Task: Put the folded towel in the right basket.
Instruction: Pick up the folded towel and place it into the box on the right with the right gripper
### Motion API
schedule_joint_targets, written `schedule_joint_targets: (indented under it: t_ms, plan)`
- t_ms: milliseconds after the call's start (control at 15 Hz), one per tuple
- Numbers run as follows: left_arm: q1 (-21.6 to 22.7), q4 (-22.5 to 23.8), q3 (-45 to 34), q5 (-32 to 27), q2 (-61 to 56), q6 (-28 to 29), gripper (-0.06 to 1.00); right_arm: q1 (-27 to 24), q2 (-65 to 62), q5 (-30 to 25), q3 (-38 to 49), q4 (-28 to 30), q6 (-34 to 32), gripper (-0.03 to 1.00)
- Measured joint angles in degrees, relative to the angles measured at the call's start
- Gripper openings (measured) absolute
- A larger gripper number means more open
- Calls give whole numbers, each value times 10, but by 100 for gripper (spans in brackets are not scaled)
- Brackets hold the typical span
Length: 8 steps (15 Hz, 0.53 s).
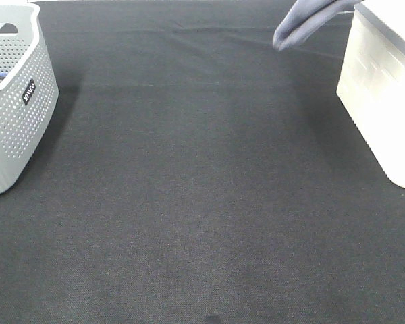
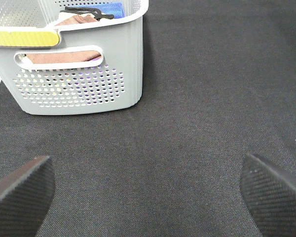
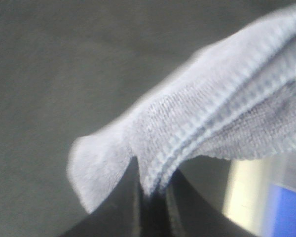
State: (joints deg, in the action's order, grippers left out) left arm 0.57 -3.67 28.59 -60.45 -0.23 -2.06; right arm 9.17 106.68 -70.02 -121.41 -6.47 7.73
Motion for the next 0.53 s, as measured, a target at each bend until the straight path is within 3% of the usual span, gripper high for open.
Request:
schedule_joint_targets:
  t_ms: [200, 533]
  plan:
    - [0, 0, 0, 0, 0, 0, 97, -104, -17, 0, 0, 3, -2, 5]
    - [0, 0, 0, 0, 0, 0, 97, -221, 4, -1, 0, 1, -13, 5]
